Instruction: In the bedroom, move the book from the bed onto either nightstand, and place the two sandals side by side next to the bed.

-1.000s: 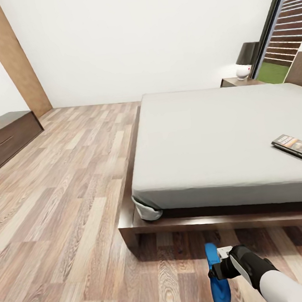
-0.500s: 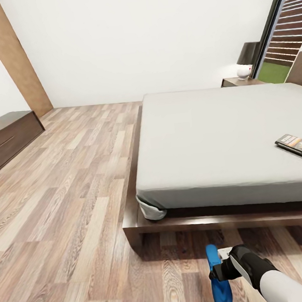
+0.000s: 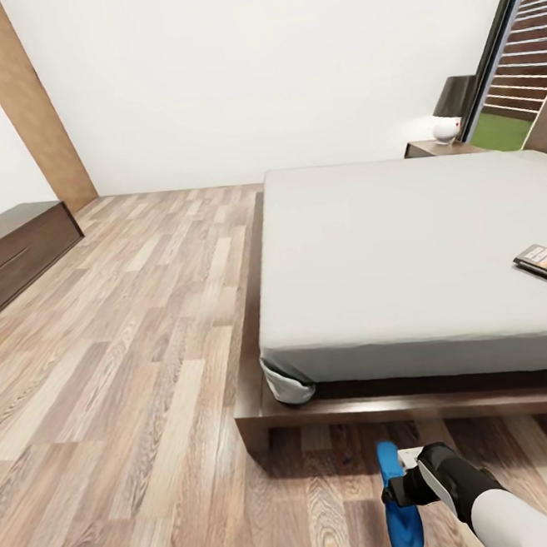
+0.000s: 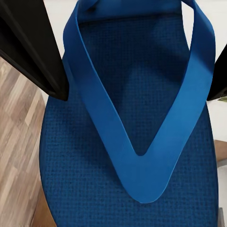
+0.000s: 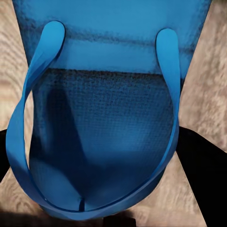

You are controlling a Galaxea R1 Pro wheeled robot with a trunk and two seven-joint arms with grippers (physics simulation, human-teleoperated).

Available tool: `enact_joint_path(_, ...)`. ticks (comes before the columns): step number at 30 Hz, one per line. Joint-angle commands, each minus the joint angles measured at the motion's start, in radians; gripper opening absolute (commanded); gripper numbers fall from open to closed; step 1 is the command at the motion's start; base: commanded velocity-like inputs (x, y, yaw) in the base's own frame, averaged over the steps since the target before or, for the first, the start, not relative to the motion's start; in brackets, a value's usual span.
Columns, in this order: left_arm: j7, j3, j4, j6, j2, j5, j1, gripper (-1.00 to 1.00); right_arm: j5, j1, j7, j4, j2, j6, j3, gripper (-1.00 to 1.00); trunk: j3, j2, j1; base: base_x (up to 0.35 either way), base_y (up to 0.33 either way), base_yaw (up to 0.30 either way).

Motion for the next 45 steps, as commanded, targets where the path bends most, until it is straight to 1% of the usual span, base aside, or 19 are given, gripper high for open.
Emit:
enact_joint_path(1,0.0,0.002,-0.001,-0.006,0.0,0.004,0.0,-1.0,0.008,0.0,0.006,-0.002,-0.001,0.005,0.001,-1.0,-0.001,0.0,0.0,0.138,0.161,0.0)
enact_joint_path(23,0.001,0.001,-0.001,-0.005,0.0,0.004,0.0,-1.0,0.009,0.0,0.002,-0.001,-0.001,0.005,-0.003,-1.0,-0.001,0.0,0.0,0.054,0.071,0.0)
enact_joint_path(39,0.006,0.0,-0.002,-0.007,0.0,0.004,0.0,-1.0,0.009,0.0,0.003,-0.001,-0.008,0.005,-0.003,-1.0,-0.001,0.0,0.0,0.007,0.009,0.0)
enact_joint_path(45,0.006,0.001,-0.001,-0.007,0.0,0.004,0.0,-1.0,0.009,0.0,0.004,-0.001,-0.008,0.005,-0.003,-1.0,-0.024,-0.002,0.003,0.0,0.0,0.0)
